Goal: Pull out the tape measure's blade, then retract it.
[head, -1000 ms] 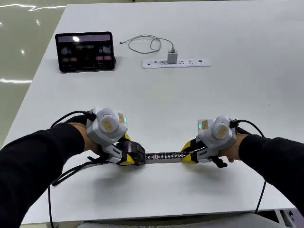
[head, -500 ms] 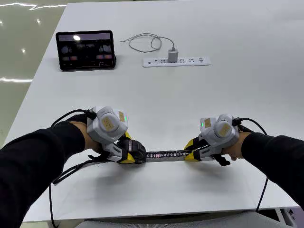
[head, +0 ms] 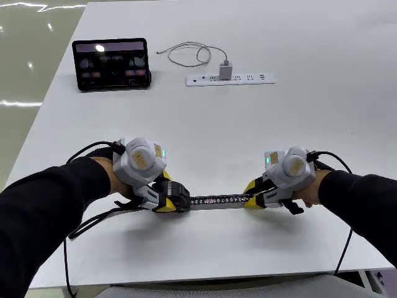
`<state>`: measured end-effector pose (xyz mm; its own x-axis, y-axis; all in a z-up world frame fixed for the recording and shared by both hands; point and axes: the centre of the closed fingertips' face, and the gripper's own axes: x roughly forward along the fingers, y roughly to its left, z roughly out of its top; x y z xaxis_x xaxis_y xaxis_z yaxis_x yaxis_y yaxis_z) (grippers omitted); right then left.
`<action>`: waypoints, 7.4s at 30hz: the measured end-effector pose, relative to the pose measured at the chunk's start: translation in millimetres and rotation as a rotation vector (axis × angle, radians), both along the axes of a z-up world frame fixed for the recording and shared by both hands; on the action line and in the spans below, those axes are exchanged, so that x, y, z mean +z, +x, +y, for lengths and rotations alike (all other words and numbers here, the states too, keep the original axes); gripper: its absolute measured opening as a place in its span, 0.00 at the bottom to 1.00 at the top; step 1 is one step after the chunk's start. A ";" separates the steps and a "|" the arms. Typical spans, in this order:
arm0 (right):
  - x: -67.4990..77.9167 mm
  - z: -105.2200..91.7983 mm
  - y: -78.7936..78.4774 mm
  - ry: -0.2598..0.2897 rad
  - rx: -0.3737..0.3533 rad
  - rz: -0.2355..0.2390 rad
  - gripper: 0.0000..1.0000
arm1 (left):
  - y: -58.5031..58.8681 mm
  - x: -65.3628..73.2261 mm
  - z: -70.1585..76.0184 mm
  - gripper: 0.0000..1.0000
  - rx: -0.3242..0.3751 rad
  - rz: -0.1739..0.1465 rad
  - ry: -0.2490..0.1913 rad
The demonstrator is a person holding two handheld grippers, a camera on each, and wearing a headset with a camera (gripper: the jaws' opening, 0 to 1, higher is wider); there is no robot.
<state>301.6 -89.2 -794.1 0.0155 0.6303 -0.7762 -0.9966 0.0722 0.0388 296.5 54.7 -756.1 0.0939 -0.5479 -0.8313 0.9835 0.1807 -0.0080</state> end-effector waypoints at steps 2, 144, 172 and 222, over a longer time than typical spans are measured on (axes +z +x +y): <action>0.2 -1.1 0.2 -0.001 -0.001 0.001 0.11 | 0.0 0.0 0.1 0.32 0.002 0.000 0.000; 5.7 -93.2 5.6 -0.082 -0.095 0.030 0.10 | 0.7 -0.2 0.4 0.32 0.021 -0.009 -0.012; 4.2 -95.1 4.6 -0.088 -0.101 0.041 0.11 | 0.6 0.6 -0.7 0.32 0.020 -0.006 -0.019; 15.2 -94.4 5.2 -0.107 -0.146 0.017 0.51 | 4.5 2.5 16.5 0.62 0.118 0.030 -0.004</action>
<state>306.8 -183.6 -778.9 0.0866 0.5363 -0.8396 -0.9745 0.2205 0.0404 301.1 71.2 -753.5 0.1334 -0.5378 -0.8325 0.9546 0.2955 -0.0379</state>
